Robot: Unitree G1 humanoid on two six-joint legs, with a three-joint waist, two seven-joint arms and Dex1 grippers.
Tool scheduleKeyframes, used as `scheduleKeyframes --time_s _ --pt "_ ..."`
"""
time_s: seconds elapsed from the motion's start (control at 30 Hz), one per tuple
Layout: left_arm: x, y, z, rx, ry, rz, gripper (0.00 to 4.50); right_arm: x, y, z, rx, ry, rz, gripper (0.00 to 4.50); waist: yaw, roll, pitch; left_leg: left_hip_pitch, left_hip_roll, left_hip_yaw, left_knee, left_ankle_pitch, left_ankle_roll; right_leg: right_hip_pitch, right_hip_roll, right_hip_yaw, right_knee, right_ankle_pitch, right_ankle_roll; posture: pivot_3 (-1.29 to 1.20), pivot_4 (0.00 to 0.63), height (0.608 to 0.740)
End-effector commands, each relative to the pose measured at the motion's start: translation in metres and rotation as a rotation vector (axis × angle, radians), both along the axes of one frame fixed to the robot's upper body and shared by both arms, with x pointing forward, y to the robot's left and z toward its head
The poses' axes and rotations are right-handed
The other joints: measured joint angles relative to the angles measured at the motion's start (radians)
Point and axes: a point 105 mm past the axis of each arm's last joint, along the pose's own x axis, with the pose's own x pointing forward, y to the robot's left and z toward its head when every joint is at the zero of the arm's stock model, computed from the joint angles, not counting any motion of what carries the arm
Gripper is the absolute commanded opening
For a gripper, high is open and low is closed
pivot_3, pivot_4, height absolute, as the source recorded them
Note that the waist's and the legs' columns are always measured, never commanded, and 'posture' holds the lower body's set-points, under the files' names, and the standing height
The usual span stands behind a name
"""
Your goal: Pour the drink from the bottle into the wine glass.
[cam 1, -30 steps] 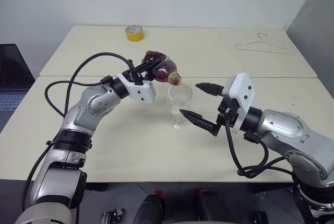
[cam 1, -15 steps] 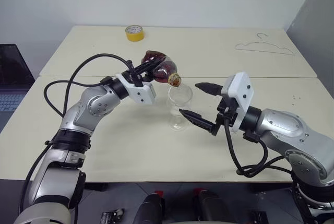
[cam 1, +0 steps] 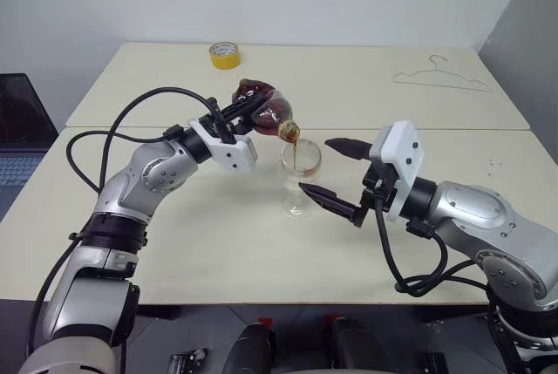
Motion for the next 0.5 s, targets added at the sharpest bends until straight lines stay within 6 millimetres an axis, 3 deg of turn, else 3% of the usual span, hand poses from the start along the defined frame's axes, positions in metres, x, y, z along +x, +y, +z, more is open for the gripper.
scheduleKeyframes --time_s 0.03,0.5 --pt "-0.0046 -0.0018 0.0260 -0.023 -0.096 -0.026 0.56 -0.0020 0.0001 0.0053 -0.003 -0.033 0.006 4.50 0.000 0.000 0.000 0.000 0.000 0.000 0.000 0.000 0.000 0.000 0.000 0.000 0.000 0.000 0.000 0.00 0.150 0.740" --pt "-0.0043 -0.0013 0.0297 -0.008 -0.119 -0.034 0.53 -0.0038 -0.0065 -0.0045 -0.032 -0.006 0.000 4.50 0.000 0.000 0.000 0.000 0.000 0.000 0.000 0.000 0.000 0.000 0.000 0.000 0.000 0.000 0.000 0.00 0.150 0.740"
